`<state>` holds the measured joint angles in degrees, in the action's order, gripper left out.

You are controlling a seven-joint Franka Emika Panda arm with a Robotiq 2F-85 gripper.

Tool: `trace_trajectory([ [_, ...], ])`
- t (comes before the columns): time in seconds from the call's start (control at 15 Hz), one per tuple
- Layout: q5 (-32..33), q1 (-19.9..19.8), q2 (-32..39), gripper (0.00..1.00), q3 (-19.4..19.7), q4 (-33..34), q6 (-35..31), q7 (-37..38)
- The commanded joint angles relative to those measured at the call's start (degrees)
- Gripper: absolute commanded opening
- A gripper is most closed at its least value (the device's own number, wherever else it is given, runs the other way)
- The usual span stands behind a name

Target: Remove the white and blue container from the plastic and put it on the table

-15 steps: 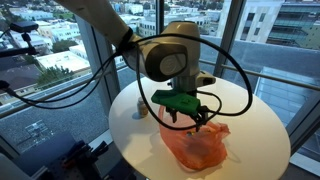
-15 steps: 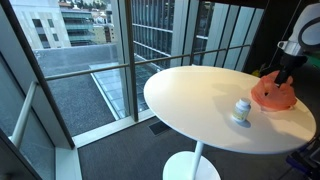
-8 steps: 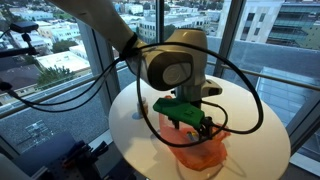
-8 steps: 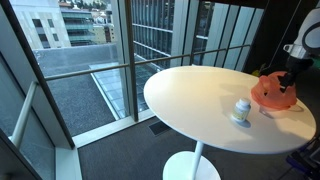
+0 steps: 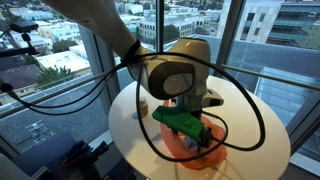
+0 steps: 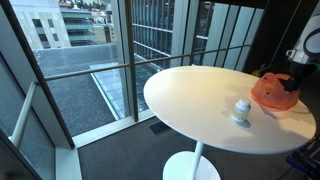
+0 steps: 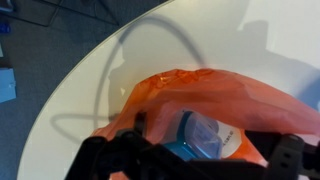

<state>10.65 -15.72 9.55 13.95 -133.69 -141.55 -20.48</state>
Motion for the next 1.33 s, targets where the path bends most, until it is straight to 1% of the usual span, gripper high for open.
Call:
trace_trajectory([
  [0.0, -0.5, 0.0, 1.7, 1.0, -0.5, 1.1, 0.1, 0.4],
  [0.27, -1.0, 0.3, 2.7, 1.0, -1.0, 1.7, -0.4, 2.0],
  [0.67, -2.2, 0.5, 3.7, 1.0, -1.0, 3.7, 0.6, 5.9],
  [1.27, -1.4, 1.6, 6.4, 1.0, -0.5, 6.7, 1.1, 14.2],
])
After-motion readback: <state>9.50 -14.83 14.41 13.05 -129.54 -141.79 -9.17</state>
